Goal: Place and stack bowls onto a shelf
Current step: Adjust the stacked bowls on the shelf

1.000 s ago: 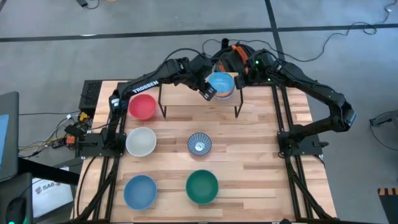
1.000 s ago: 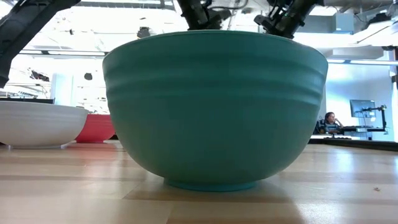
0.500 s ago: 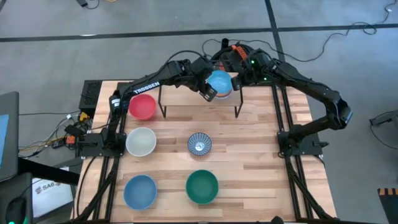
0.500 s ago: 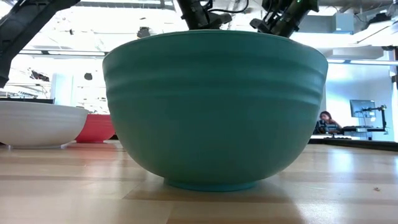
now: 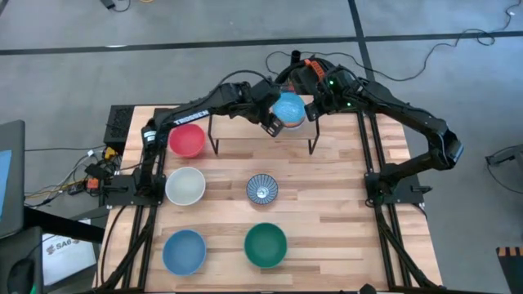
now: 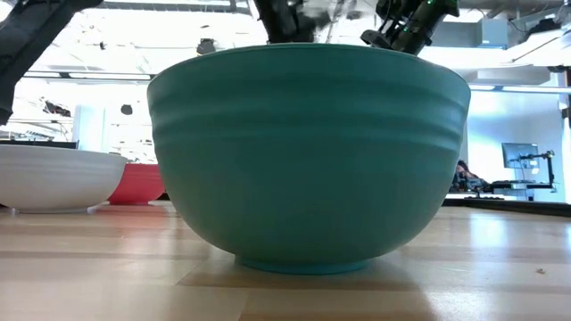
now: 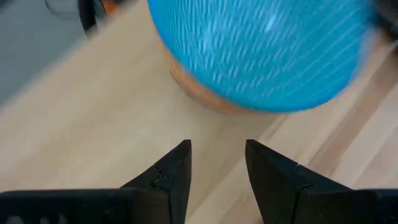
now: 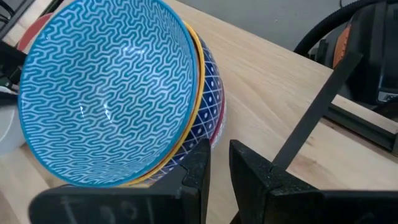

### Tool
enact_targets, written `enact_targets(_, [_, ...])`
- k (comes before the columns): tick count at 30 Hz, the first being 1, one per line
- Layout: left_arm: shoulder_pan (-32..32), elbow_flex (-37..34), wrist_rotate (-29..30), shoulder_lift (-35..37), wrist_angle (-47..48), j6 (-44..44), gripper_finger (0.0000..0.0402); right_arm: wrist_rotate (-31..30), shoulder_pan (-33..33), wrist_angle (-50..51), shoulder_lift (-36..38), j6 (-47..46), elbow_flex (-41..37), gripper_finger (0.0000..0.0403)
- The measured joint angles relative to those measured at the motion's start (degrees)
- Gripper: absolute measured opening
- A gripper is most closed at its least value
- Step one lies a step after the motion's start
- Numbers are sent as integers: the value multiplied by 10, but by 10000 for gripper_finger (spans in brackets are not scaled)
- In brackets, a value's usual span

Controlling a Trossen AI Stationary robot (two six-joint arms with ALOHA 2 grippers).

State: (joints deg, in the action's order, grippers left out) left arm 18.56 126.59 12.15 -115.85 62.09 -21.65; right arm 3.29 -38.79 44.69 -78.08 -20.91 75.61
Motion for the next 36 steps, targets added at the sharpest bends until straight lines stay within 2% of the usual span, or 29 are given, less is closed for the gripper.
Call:
enact_targets(8, [0,4,73,23,-37,9,134,-1,0,0,3,-9,0,87])
enact_targets(17, [3,-56,71,24,-101,2,134,-1,-8,4,20,-10,0,87])
enact_targets(21, [4,-77,66,23,-101,-1,134,-1,-15,6,20,-6,0,87])
enact_targets(36, [-1,-83,72,38,-138,4,134,4,-10,-9,25,-4,0,87])
